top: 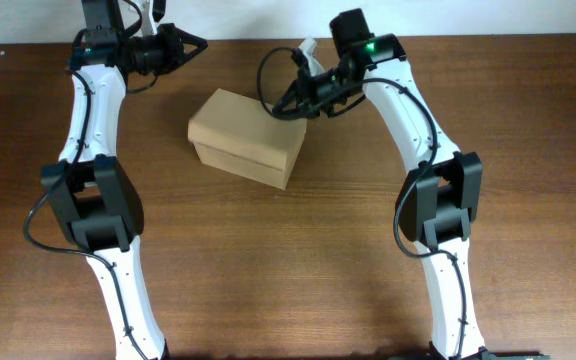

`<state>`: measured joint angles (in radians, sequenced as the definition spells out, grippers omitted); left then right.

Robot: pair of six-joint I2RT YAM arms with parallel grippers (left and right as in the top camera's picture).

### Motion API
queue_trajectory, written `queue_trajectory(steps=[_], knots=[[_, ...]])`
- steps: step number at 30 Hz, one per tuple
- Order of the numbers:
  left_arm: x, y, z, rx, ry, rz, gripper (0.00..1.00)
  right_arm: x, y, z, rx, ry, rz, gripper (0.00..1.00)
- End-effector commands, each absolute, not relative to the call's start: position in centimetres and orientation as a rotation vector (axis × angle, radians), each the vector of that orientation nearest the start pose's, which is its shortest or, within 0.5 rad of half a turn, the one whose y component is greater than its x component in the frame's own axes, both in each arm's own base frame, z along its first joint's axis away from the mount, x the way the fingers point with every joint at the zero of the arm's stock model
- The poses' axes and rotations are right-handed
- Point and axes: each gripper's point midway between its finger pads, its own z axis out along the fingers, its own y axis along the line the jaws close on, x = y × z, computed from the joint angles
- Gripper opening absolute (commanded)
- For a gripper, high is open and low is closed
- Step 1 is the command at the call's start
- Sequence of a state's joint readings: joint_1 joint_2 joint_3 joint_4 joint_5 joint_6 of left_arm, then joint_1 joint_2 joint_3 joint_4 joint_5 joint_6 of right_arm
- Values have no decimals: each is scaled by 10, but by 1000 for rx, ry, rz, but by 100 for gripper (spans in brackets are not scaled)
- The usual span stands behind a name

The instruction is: Pack container

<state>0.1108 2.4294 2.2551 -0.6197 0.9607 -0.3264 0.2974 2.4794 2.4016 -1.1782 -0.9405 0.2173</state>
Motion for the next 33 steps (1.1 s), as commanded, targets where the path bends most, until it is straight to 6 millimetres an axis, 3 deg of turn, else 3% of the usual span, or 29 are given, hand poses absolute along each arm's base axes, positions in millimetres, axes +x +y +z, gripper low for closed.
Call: queue_trajectory(steps=[1, 6, 14, 18, 21, 28, 33], knots=[[605, -67, 186, 61, 2263, -1102, 7, 454, 290, 163, -531, 2731, 1083, 4], [584, -57, 201, 74, 2382, -955, 8, 426, 294, 154, -590, 2846, 852, 4], [516, -56, 219, 210, 2666, -547, 8, 405, 283, 144, -612, 2955, 643, 4], [494, -68, 209, 245, 2778, -450, 8, 404, 280, 143, -608, 2968, 626, 4], [485, -71, 203, 265, 2827, -394, 8, 407, 269, 138, -599, 2981, 516, 4], [483, -74, 197, 280, 2853, -353, 8, 409, 262, 134, -593, 2990, 452, 4], [470, -76, 167, 275, 2968, -378, 8, 410, 261, 133, -592, 2991, 439, 4]])
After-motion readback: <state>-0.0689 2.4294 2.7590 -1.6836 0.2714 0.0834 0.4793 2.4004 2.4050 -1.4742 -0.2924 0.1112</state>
